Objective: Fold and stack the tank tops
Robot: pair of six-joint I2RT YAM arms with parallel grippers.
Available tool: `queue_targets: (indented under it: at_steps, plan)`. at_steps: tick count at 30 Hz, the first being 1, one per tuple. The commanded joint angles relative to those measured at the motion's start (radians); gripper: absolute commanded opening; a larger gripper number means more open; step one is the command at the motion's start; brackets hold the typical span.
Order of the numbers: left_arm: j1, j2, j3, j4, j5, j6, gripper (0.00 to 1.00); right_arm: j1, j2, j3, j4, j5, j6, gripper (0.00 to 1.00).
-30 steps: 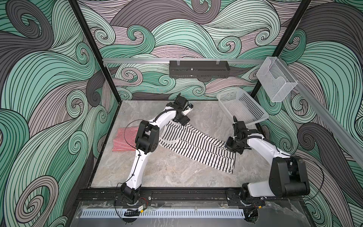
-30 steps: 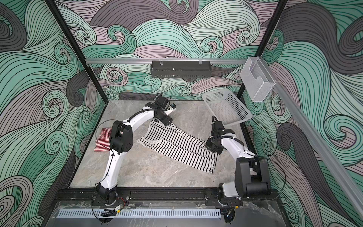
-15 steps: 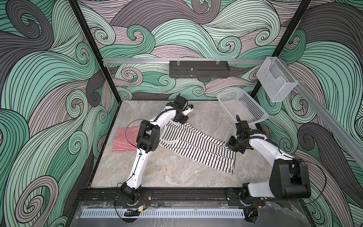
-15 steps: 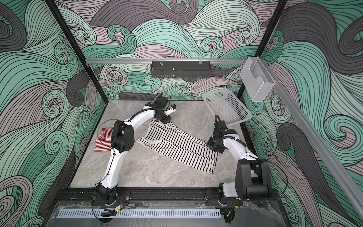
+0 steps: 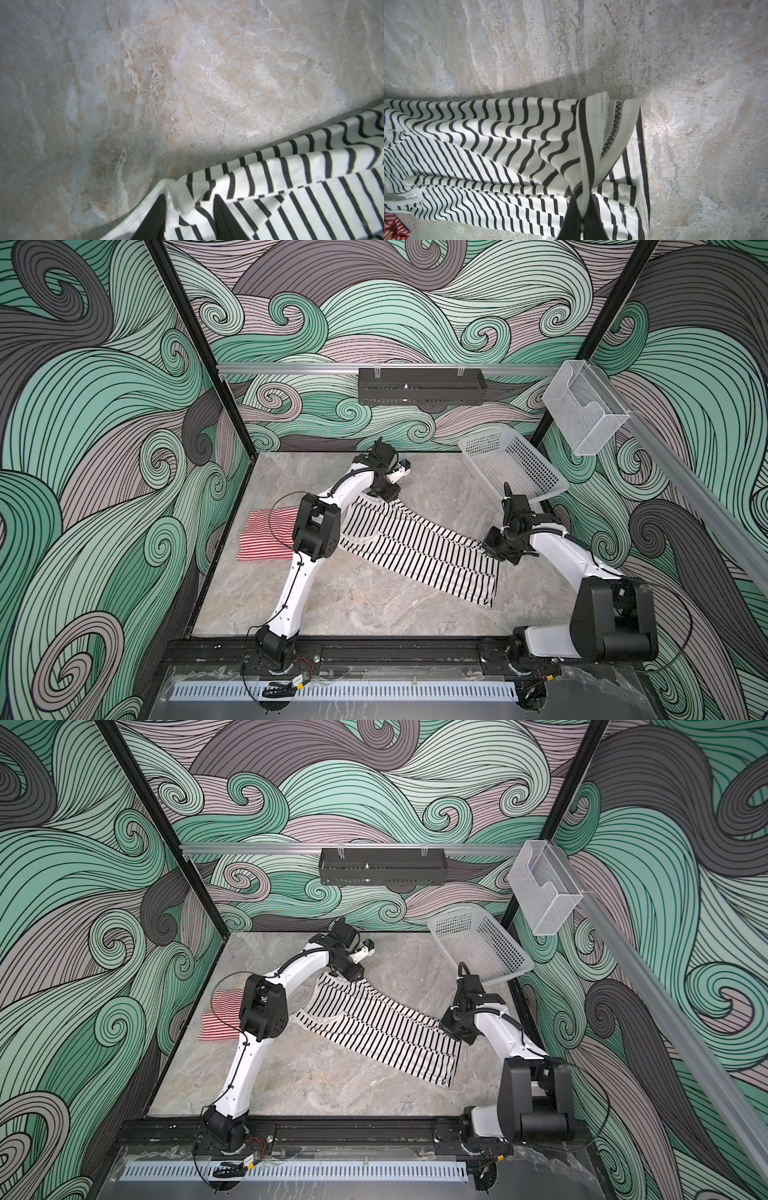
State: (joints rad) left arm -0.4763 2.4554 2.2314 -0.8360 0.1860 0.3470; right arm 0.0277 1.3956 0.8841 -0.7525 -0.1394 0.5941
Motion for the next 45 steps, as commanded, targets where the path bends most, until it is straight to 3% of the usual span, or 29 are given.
queue_targets:
  at_steps: [1,4,8,9,23,32,45]
  plan:
    - [0.01,0.026,0.056,-0.062,0.05,-0.016,0.39,-0.008,-0.003,0.024,-0.019,-0.007,-0.011,0.06]
    - [0.013,0.027,0.066,-0.061,0.065,-0.031,0.31,-0.008,-0.004,0.024,-0.02,-0.007,-0.011,0.05]
    - [0.018,0.023,0.079,-0.075,0.083,-0.035,0.03,-0.014,-0.004,0.021,-0.019,-0.007,-0.014,0.05]
    - [0.018,0.018,0.078,-0.08,0.087,-0.038,0.0,-0.015,-0.006,0.02,-0.02,-0.005,-0.016,0.05]
    - [0.043,-0.185,-0.11,-0.1,0.146,-0.048,0.0,-0.061,-0.056,-0.033,-0.024,-0.052,-0.063,0.05]
    - [0.045,-0.236,-0.19,-0.195,0.198,-0.037,0.0,-0.07,-0.093,-0.061,-0.06,-0.047,-0.102,0.05]
    - [0.046,-0.303,-0.409,-0.121,0.207,-0.043,0.0,-0.104,-0.141,-0.119,-0.068,-0.086,-0.122,0.05]
